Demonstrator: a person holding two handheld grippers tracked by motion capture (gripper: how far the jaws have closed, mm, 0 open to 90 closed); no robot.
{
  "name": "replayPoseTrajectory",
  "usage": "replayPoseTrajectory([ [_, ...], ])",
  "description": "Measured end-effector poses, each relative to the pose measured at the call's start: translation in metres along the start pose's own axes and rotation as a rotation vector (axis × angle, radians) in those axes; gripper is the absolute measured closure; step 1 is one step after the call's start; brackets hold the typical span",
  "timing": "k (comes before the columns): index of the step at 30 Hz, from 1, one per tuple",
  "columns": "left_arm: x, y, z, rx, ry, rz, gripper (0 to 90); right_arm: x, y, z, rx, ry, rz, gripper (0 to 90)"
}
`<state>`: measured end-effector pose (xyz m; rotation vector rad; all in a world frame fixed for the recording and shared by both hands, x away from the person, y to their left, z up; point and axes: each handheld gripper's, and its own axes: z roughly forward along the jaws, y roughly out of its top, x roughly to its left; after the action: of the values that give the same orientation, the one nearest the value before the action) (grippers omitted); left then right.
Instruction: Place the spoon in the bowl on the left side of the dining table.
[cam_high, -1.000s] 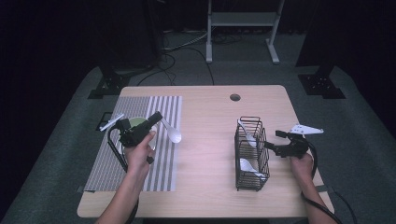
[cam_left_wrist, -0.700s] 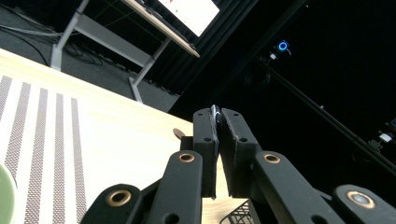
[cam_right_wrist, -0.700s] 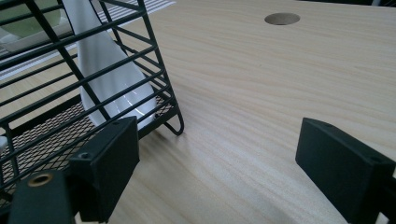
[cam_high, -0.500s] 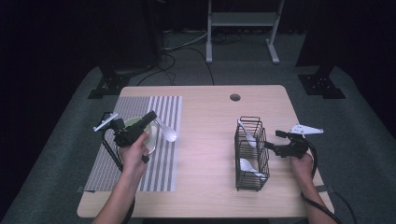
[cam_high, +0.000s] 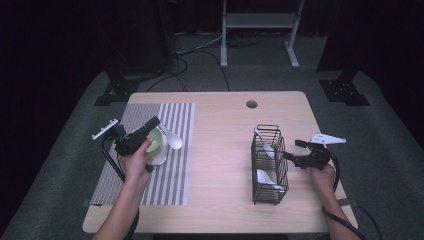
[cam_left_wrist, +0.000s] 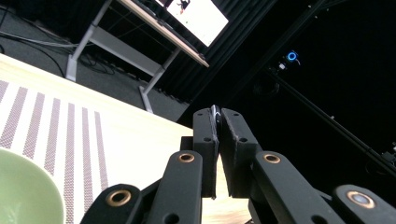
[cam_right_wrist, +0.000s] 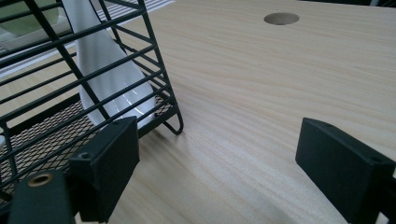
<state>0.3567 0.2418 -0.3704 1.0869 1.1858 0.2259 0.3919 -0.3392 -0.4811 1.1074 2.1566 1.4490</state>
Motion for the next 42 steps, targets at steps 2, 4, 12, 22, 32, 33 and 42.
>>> replayPoseTrajectory([
  [2, 0.001, 0.0, -0.001, -0.004, -0.002, -0.002, 84.9, 0.0, 0.0, 0.0, 0.0, 0.0, 0.001, 12.3],
  [4, 0.003, 0.001, -0.002, -0.01, -0.005, -0.005, 84.9, 0.0, 0.0, 0.0, -0.001, 0.0, 0.001, 12.3],
  [12, 0.008, 0.005, -0.006, -0.022, 0.004, -0.013, 84.9, 0.0, 0.0, 0.0, 0.001, -0.001, 0.001, 12.3],
  [22, 0.012, 0.012, -0.01, -0.044, 0.02, -0.012, 84.9, 0.0, 0.0, 0.0, 0.003, -0.001, 0.002, 12.3],
  [32, 0.025, 0.028, -0.021, -0.104, 0.056, -0.028, 84.9, 0.0, 0.0, 0.0, 0.006, -0.003, 0.0, 12.3],
  [33, 0.025, 0.03, -0.022, -0.108, 0.061, -0.027, 84.9, 0.0, 0.0, 0.0, 0.007, -0.002, 0.0, 12.3],
  [42, 0.04, 0.041, -0.032, -0.141, 0.11, -0.037, 84.9, 0.0, 0.0, 0.0, 0.003, -0.001, 0.001, 12.3],
])
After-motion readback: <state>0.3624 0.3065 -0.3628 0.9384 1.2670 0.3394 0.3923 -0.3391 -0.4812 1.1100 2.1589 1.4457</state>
